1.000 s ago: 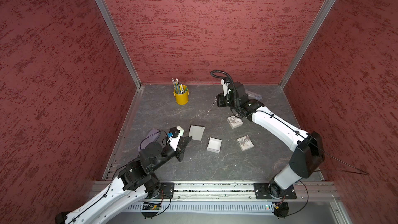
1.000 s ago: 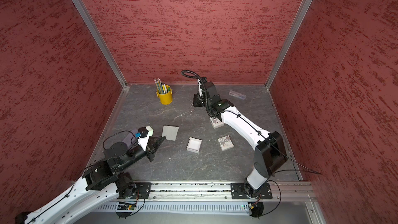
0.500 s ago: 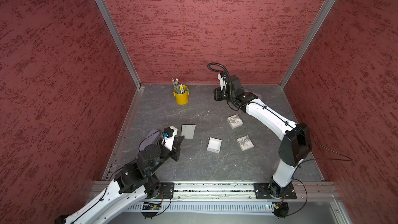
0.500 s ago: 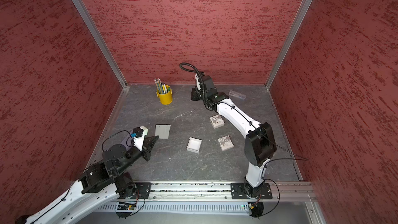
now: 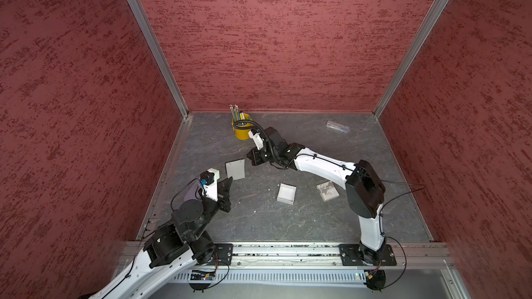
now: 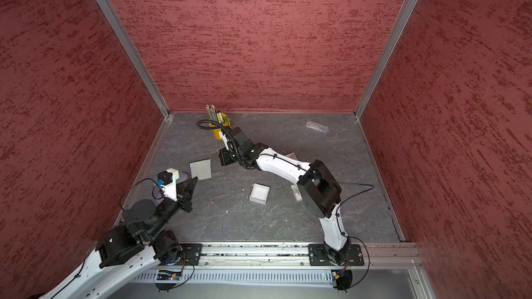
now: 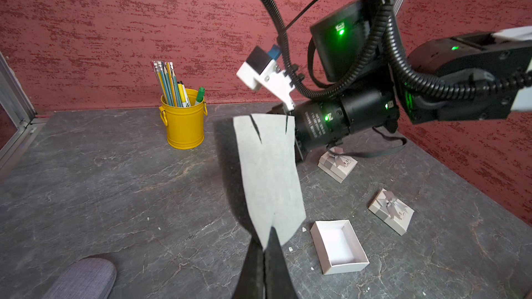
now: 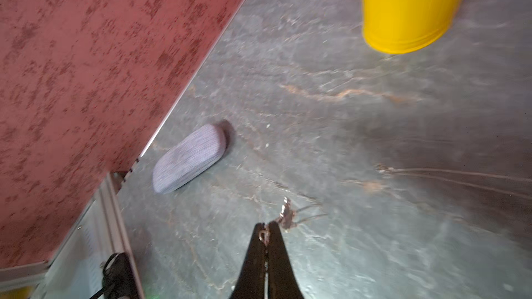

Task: Take the necklace out of the lift-off lid jewelry box
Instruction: Place the necklace at the center of the board.

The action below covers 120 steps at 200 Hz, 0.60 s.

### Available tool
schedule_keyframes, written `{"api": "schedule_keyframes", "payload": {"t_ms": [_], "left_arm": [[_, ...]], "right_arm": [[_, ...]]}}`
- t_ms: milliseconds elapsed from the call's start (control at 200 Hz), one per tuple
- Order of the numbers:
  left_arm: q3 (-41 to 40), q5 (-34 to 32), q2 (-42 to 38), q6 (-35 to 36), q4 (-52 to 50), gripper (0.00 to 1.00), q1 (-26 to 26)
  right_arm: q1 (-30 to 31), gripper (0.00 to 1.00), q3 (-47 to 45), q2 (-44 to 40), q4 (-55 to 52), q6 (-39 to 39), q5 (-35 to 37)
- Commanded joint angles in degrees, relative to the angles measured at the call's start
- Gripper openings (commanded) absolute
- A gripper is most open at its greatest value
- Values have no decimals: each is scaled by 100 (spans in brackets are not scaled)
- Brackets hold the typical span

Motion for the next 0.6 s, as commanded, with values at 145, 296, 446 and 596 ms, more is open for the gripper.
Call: {"api": "schedule_keyframes", "payload": {"t_ms": [145,296,446,596], "left_arm": [[-216,9,250,-273,110,0,28],[-315,183,620,-310,458,0,41],[-377,386,1082,-344,852,0,53],[-431,618,1521,-384,1238,0,96]], "right_arm": [[-151,0,-207,122,199,37,19],[-506,0,-712,-94,163,-5,280],[-894,0,-1217,-269,225,-143,425],[-1209,0,-1451,-263,128,-335,627]]}}
